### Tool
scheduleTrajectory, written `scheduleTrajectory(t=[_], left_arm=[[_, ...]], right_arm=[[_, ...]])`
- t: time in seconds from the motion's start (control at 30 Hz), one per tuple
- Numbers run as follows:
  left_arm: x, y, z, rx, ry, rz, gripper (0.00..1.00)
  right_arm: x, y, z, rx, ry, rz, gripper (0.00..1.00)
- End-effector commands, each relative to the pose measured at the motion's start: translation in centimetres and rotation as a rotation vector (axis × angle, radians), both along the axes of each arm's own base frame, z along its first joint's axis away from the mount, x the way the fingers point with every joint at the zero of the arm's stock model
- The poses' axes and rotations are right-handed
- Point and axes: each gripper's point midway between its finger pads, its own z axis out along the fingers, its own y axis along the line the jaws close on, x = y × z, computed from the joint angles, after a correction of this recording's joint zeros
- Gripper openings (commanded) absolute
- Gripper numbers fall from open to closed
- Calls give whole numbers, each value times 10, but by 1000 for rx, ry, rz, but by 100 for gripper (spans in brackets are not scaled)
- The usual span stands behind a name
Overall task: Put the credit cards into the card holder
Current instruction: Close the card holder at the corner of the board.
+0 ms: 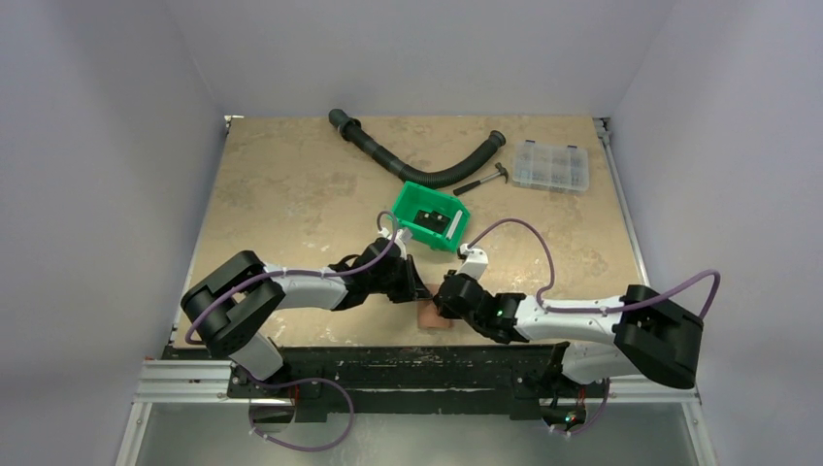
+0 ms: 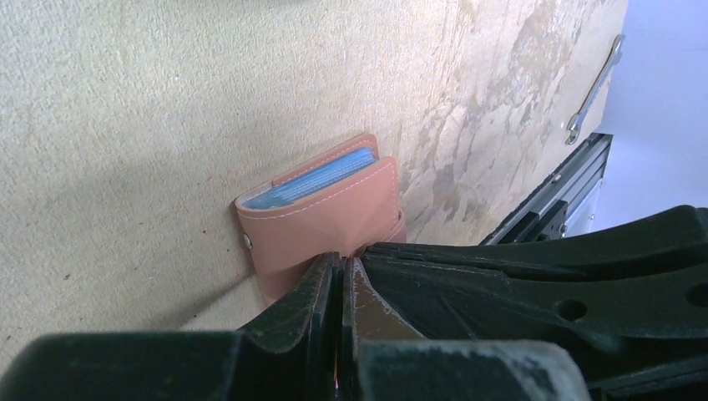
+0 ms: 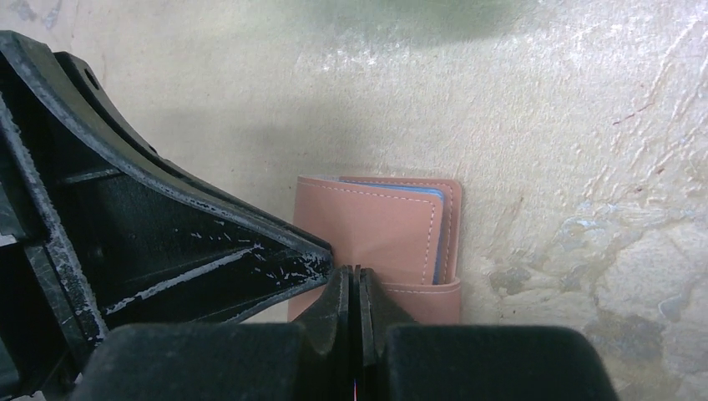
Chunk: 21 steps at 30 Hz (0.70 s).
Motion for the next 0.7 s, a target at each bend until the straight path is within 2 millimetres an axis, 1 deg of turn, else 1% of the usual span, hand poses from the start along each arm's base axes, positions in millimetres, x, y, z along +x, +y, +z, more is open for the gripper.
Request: scheduleTrajectory(t=[0.0,0.07,0.2,0.27,0.3,0.37,0.43,0.53,0.6,0.67], left_arm=[[2,2,-3,16,-4,24,0],[1,3,-4,20,-4,23,0],[0,3,-7,29,2,13,0],[-2,3,-10,34,7,3,0],[-2,3,-10,35,7,0,0],[-3,4,-12,39,10,-6,0],[-5,4,-12,40,11,-12,0],[-7,3,-12,38,13,-27,0],[-8,3,-11,39,9,-39,0],[-7,3,-8,41,-3,-47,0]], right_arm=[[-51,-41,-48,-218,192,34,0],[-54,-33,-37,-179,212,44,0],[-51,-18,-6,-104,179,83,0],[-46,-14,7,-70,162,98,9],[-43,-14,12,-62,157,99,17],[-36,-16,25,-42,143,98,24],[-27,-17,41,-6,130,97,27],[-14,-19,60,35,116,102,35],[-13,-18,68,35,123,131,43],[-19,-15,70,18,166,169,49]])
